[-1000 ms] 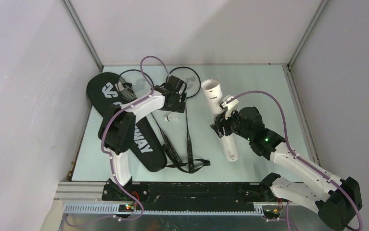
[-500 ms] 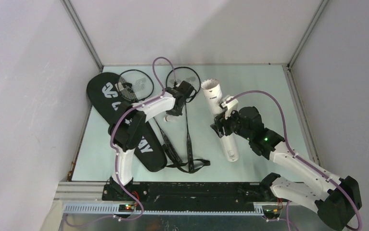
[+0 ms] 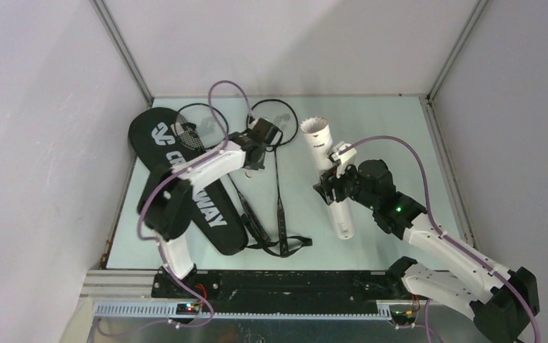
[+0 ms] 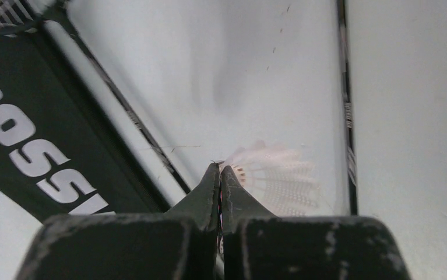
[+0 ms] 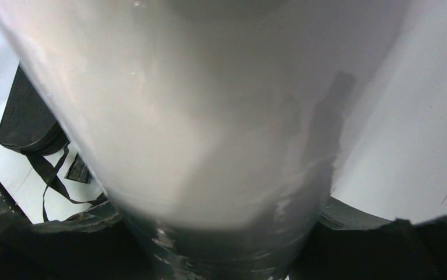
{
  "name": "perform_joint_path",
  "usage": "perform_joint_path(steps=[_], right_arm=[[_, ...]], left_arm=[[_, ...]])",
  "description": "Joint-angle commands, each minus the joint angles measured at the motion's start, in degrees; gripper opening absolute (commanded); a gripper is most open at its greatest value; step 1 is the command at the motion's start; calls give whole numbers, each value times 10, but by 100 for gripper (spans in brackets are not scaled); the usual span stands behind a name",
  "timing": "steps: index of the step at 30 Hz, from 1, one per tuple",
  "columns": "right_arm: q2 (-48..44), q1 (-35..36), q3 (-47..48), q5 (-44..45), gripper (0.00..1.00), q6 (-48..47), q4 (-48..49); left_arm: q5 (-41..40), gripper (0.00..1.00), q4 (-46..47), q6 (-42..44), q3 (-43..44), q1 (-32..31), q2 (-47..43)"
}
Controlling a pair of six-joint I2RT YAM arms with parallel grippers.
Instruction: Pack up the badminton gear
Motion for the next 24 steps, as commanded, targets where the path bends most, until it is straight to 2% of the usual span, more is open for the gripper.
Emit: perform_joint_path(steps=[1,4,8,9,12,15,20,24], right_arm=[[-21,2,-6,-23,39,-27,47],[-26,6,-16,-43,39,-46,69],[-33,21,-24,-82,40,-94,106],[-34,31,-29,-98,41,-107,117],[-37,57,-48,-113,43,-185,151],[-35,78,-69,-128,41,-266,201],[-30,83,-74,-128,40,-334,235],[-31,83,-74,-132,40,-350,241]], left_arm=[[-1,0,45,11,-14,-1,-168],[73,0,93,19,-46,-1,-295],[240,0,177,36,-107,2,-448],[301,0,197,35,-116,2,-469],[409,0,229,15,-145,3,-550],[537,0,260,-18,-161,0,-587],[567,0,279,-38,-196,-26,-643],[583,0,302,-69,-225,-35,-659]])
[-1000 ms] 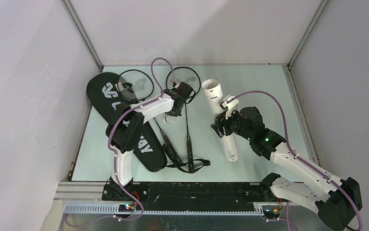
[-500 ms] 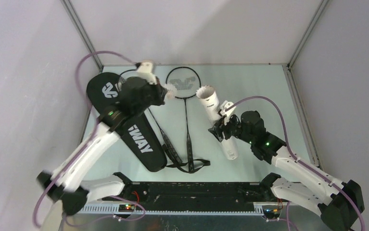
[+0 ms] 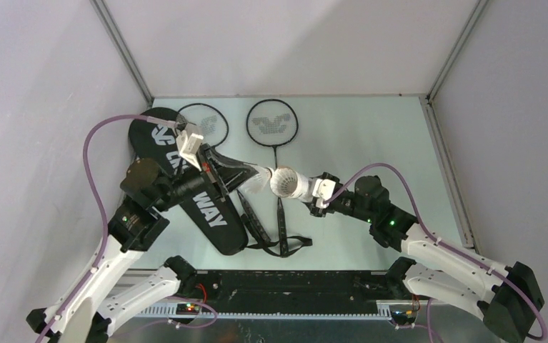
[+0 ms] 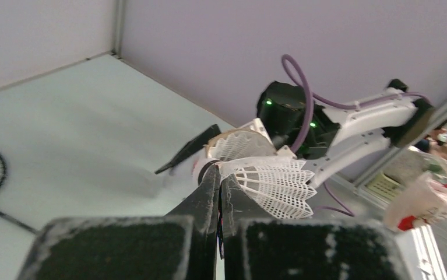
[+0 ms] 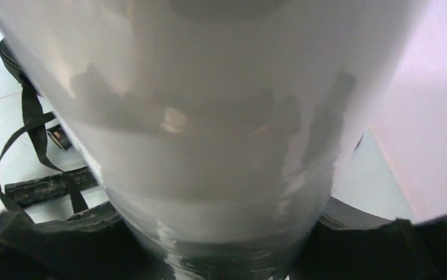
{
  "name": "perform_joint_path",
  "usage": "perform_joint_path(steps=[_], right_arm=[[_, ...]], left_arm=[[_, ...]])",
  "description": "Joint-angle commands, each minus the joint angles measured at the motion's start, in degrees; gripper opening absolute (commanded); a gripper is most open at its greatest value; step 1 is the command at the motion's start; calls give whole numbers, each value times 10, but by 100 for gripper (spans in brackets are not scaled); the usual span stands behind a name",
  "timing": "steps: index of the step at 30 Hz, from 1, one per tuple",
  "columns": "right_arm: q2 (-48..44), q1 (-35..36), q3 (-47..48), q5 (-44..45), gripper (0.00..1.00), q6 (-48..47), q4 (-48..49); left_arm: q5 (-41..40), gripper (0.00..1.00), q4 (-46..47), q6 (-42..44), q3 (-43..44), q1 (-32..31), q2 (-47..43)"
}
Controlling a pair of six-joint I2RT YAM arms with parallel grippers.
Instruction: Pack up the badminton gear
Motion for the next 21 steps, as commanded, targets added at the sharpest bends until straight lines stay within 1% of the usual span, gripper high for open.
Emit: perform_joint_path(steps=[1,3,6,9,13,16,17,21], right_arm=[[-5,2,11,-16,40,-54,83],[-2,2,11,-18,40,-55,83],[3,2,11,-19,40,-52,87],[11,2,11,-13,40,-49,94],[19,2,11,-11,40,-48,102],[19,3,11,-18,40,-46,105],[19,3,11,-19,40,-45,106],[19,4,11,-17,39,-45,107]], left_arm=[[73,0,50,-49,-28,-15,-13],[79,0,64,-61,-31,-24,-10],[73,0,50,-52,-22,-32,-4],[79,0,57,-54,-16,-35,-1],[61,0,40,-40,-3,-38,4],[26,0,7,-26,7,-43,18],[1,0,-3,-14,14,-49,28],[-48,0,-63,32,37,-70,70]])
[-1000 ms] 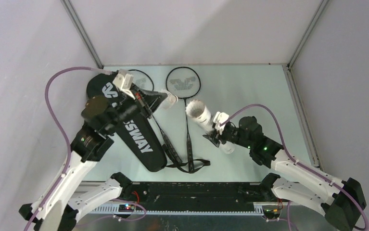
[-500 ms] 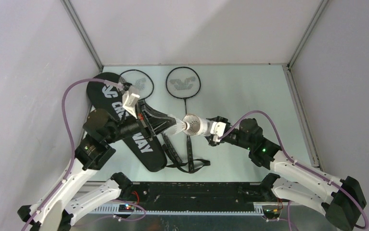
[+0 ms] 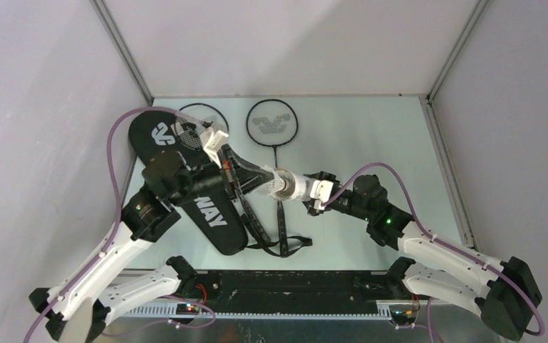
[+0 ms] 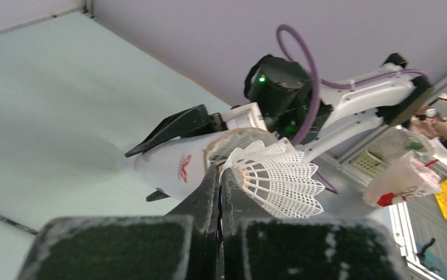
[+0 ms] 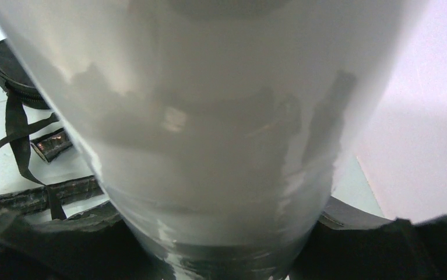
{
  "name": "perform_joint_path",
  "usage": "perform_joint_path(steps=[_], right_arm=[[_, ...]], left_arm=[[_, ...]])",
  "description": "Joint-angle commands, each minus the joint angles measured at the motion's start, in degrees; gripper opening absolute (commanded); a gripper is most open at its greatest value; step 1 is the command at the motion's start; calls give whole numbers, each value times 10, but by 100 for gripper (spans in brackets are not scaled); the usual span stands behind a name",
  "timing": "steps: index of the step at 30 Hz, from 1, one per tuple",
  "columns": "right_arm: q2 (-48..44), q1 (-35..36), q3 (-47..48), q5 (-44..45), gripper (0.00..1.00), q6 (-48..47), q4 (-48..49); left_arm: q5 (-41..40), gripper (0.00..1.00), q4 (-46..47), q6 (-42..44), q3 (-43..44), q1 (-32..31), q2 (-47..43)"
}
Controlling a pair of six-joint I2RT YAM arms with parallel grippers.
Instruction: Pack up the badminton gear
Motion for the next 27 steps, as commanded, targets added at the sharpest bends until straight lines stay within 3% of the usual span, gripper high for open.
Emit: perform_joint_path(steps=[1,4,7,10,17,27], right_arm=[[-3,3,12,-7,40,-3,57],[-1,4,12,-10,39,-1,54],[-1,5,12,-10,39,4,50],[-4,5,12,-12,39,7,48],[-10,3,12,-25,39,10,48],[-27,-1,11,-51,39,21,47]], left_arm=[[-67,0,-71,62,43,-26,46],[-120,4,-94,85,57,-46,67],[-172,19,-120,99,70,-54,80],[-195,28,-131,107,74,-58,79],[-241,75,-141,120,70,-62,59],[-259,91,-131,123,50,-63,14]])
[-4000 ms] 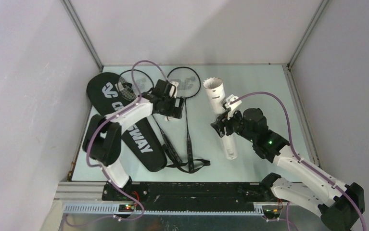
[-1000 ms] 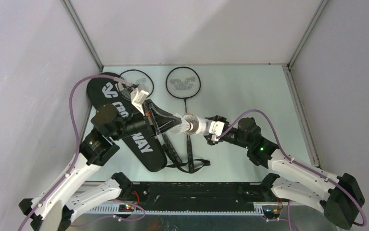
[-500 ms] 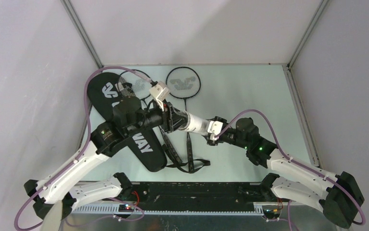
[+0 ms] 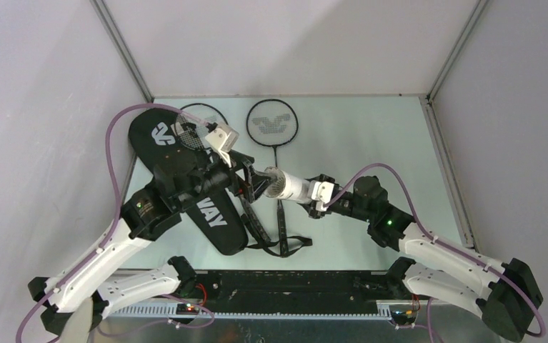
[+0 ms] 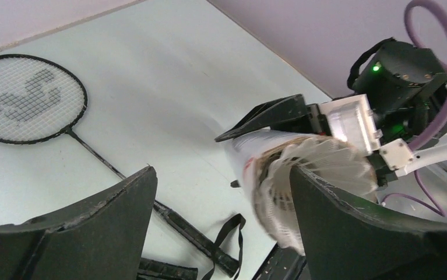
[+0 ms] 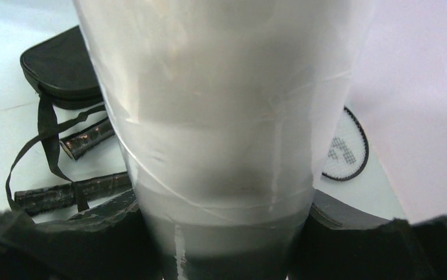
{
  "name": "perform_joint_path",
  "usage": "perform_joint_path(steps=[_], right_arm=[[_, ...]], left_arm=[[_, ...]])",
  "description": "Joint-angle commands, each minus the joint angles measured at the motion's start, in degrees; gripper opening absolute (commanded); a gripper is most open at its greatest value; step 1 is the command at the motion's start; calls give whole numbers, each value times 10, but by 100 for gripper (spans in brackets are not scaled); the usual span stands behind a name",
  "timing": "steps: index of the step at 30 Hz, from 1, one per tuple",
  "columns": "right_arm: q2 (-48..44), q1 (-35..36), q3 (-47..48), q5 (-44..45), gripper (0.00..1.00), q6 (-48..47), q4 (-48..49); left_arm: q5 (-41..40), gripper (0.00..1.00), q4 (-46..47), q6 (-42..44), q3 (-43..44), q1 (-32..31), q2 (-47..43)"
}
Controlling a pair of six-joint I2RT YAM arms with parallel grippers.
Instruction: Pack up the badminton gear
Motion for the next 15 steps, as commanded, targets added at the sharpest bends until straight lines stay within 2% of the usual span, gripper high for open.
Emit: perform_joint_path(steps=[1,5,15], right_arm=[[-25,0,18,-39,39,-2,63],[-31,1,18,-53,39,1,63],[-21,7,17,-59,39,-10,58]], left_arm=[[-26,94,6,13,-12,-1,-20],[-9,99,15,11,-15,-1,-14],[23,100,-1,41,-7,-10,32]])
